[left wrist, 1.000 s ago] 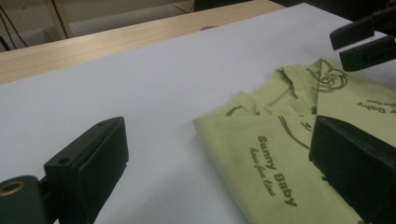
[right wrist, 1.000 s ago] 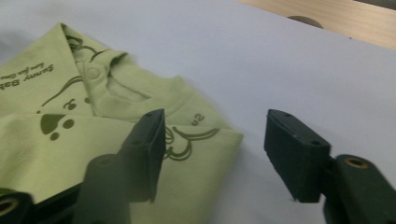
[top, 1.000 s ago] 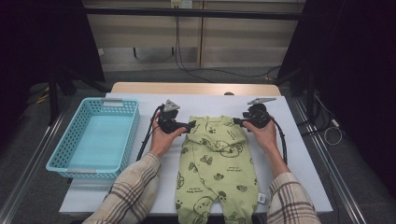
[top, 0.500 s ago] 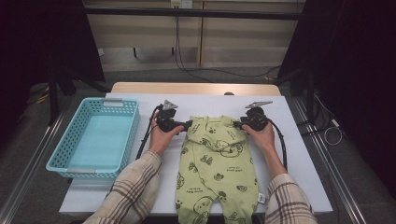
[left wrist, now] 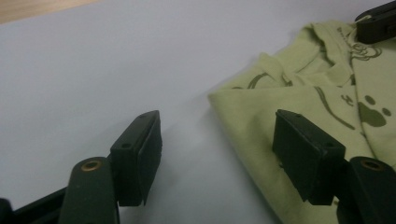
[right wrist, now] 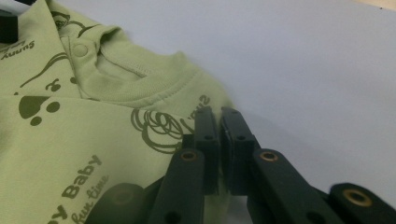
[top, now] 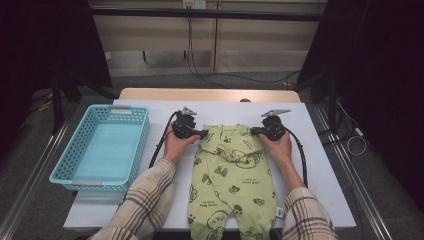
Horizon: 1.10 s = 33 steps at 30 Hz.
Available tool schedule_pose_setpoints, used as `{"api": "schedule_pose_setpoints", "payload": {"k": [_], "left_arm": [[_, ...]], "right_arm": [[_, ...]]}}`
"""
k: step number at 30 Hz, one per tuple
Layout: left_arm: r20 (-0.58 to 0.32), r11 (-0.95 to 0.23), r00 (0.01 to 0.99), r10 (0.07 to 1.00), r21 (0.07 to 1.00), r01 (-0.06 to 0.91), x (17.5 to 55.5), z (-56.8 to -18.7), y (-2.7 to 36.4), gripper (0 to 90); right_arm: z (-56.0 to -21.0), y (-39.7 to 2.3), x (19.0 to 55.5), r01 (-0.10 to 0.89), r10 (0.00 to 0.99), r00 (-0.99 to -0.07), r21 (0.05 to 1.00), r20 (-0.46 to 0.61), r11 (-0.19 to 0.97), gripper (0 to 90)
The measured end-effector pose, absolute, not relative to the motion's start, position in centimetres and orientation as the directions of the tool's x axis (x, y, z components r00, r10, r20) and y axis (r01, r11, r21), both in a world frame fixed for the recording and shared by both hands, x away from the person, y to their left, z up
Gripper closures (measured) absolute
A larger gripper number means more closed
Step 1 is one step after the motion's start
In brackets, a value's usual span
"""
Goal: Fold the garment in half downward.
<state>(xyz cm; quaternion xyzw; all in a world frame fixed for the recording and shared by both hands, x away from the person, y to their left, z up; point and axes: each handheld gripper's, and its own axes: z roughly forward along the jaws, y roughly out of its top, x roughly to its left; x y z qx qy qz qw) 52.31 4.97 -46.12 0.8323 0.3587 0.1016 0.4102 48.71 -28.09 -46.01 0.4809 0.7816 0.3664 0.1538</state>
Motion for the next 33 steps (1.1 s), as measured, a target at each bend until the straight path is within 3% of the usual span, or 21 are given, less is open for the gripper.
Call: {"api": "schedule_pose_setpoints", "payload": {"k": [3, 5, 6, 14, 16, 18, 19, 24, 33], "left_arm": [[-0.113, -0.423, 0.727, 0.677, 0.749, 0.511, 52.5, -46.3, 4.4, 38.2], [-0.151, -0.389, 0.717, 0.68, 0.755, 0.528, 52.6, -46.4, 4.1, 45.1], [-0.122, -0.416, 0.723, 0.68, 0.749, 0.517, 52.6, -46.3, 4.0, 46.8], [-0.073, -0.456, 0.744, 0.664, 0.749, 0.481, 52.7, -46.3, 3.3, 56.7], [-0.101, -0.421, 0.734, 0.671, 0.763, 0.49, 52.5, -46.4, 3.0, 60.2], [-0.098, -0.43, 0.742, 0.663, 0.762, 0.485, 52.4, -46.4, 3.0, 66.5], [-0.145, -0.413, 0.757, 0.637, 0.765, 0.495, 52.6, -46.5, 2.9, 70.5], [-0.135, -0.41, 0.735, 0.665, 0.756, 0.51, 52.1, -46.3, 2.7, 84.3], [-0.164, -0.382, 0.735, 0.658, 0.768, 0.514, 51.8, -45.4, 3.8, 87.6]], "right_arm": [[-46.0, -28.1, 48.8, 0.629, 0.859, -0.502, 0.726, 0.105, 0.279, 86.7], [-46.0, -28.0, 48.8, 0.631, 0.863, -0.496, 0.722, 0.095, 0.283, 86.8], [-46.0, -28.0, 48.8, 0.63, 0.864, -0.495, 0.723, 0.094, 0.283, 86.7], [-46.1, -28.1, 48.6, 0.622, 0.866, -0.49, 0.734, 0.095, 0.271, 86.7], [-46.1, -28.0, 48.5, 0.622, 0.867, -0.49, 0.734, 0.092, 0.273, 86.8], [-46.1, -28.0, 48.5, 0.623, 0.867, -0.489, 0.734, 0.093, 0.272, 86.8], [-46.1, -28.1, 48.6, 0.624, 0.865, -0.492, 0.733, 0.099, 0.271, 86.9], [-46.2, -28.2, 48.7, 0.631, 0.866, -0.485, 0.733, 0.12, 0.252, 87.2], [-45.6, -28.5, 48.5, 0.608, 0.86, -0.488, 0.764, 0.146, 0.215, 87.5]]}}
